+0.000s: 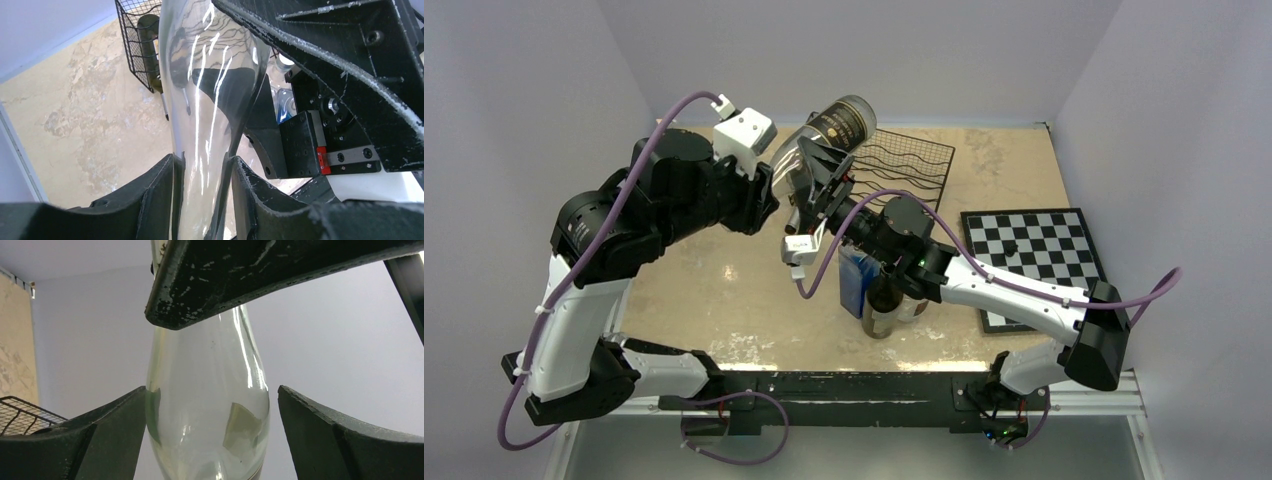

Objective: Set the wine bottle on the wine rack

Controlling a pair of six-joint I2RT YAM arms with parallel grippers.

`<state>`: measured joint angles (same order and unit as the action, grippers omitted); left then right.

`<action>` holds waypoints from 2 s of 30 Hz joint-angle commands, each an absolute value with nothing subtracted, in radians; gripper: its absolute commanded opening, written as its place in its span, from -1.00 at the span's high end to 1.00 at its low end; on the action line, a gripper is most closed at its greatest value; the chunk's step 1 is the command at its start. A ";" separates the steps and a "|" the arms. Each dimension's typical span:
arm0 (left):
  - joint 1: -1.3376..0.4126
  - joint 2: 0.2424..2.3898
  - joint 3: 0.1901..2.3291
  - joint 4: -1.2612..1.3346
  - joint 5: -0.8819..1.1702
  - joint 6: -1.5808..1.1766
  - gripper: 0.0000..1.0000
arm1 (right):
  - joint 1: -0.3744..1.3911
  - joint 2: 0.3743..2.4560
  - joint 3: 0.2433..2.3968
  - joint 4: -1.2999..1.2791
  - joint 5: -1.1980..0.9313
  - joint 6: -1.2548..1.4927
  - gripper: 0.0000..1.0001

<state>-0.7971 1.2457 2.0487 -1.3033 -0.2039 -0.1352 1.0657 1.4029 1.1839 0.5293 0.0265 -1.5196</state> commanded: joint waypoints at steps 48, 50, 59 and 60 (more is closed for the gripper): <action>-0.788 1.263 2.069 -0.892 -0.495 -0.074 1.00 | 1.040 1.396 1.224 0.609 0.043 -1.454 -0.97; -0.786 1.272 2.069 -0.883 -0.503 -0.073 1.00 | 1.040 1.395 1.237 0.613 0.060 -1.439 -0.97; -0.748 1.331 2.024 -0.781 -0.504 -0.058 1.00 | 0.969 1.419 1.326 0.740 0.255 -1.415 -0.97; -0.739 1.339 2.017 -0.770 -0.499 -0.059 1.00 | 0.952 1.414 1.328 0.743 0.278 -1.398 -0.97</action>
<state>-0.7670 1.3468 1.9984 -1.1065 -0.4503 -0.0738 1.0145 1.4204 1.2510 0.6125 0.1303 -1.4456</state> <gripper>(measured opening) 0.459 0.986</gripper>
